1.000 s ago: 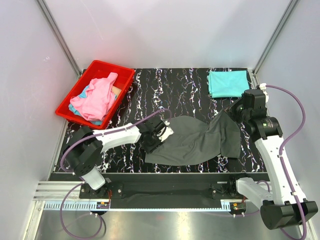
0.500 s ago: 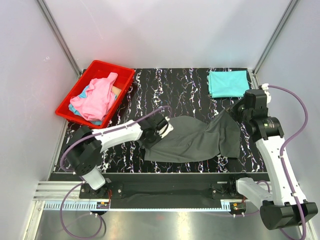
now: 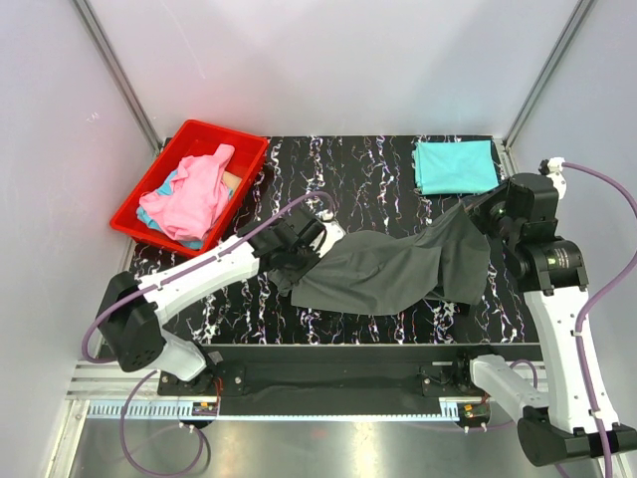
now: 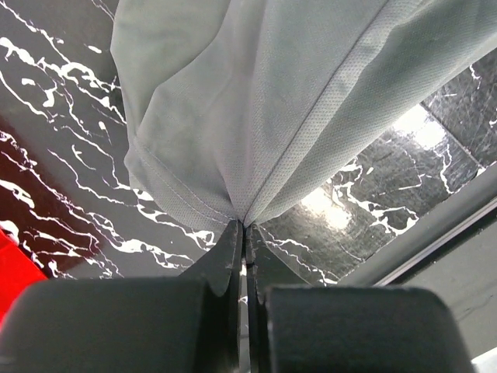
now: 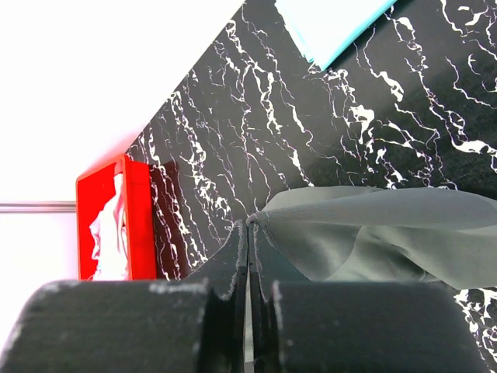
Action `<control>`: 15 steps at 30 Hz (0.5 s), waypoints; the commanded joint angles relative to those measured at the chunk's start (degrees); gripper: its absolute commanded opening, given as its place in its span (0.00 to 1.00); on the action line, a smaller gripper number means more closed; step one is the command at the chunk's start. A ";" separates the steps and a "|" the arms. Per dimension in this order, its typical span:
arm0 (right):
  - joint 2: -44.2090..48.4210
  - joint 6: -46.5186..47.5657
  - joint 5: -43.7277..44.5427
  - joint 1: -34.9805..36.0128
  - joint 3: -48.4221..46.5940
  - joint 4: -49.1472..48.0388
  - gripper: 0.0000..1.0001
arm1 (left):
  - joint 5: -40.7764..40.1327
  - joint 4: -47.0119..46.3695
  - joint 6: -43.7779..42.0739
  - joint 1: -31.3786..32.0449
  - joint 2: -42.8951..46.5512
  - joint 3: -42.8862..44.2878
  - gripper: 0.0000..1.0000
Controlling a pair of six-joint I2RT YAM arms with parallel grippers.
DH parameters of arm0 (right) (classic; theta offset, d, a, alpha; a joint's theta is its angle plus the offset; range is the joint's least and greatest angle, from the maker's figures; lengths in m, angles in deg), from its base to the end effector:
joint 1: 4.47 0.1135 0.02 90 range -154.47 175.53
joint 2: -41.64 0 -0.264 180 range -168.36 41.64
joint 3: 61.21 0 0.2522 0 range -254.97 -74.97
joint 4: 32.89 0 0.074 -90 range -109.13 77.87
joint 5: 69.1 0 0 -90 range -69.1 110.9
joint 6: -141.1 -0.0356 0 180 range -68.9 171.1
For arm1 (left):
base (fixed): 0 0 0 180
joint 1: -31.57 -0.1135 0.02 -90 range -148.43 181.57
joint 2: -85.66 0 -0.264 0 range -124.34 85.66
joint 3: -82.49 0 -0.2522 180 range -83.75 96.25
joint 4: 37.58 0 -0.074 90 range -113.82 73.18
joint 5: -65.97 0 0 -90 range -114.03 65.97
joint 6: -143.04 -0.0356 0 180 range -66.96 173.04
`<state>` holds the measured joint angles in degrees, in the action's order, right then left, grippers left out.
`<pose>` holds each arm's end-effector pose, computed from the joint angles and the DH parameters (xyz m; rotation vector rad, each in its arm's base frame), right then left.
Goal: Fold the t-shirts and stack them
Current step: Flatten the tshirt out
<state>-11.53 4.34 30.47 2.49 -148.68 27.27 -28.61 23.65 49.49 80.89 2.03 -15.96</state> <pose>0.1677 0.0145 0.4193 0.7945 1.8806 0.4249 0.1924 -0.2195 0.2689 1.1695 2.4094 -0.1484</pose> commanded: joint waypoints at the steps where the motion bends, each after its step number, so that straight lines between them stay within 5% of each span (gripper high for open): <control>1: -0.36 0.35 1.77 -0.28 -2.66 -0.51 0.00 | -0.08 -0.09 0.56 0.34 3.12 0.15 0.03; 5: -0.53 0.62 1.86 -0.37 -3.37 -0.51 0.00 | -0.26 -0.36 0.30 0.34 4.01 -0.38 0.11; 9: 0.26 0.27 1.25 -0.28 -2.58 -1.04 0.00 | 1.50 -0.26 0.74 0.34 -0.11 -2.04 0.00; 15: 0.08 0.18 -0.33 -0.28 -0.56 -2.44 0.00 | 6.07 -5.88 1.53 0.34 -5.30 -5.21 0.03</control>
<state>-12.03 4.36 30.36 2.49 -149.52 27.31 -25.94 21.94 50.34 80.95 -1.14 -20.18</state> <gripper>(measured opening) 0.011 0.025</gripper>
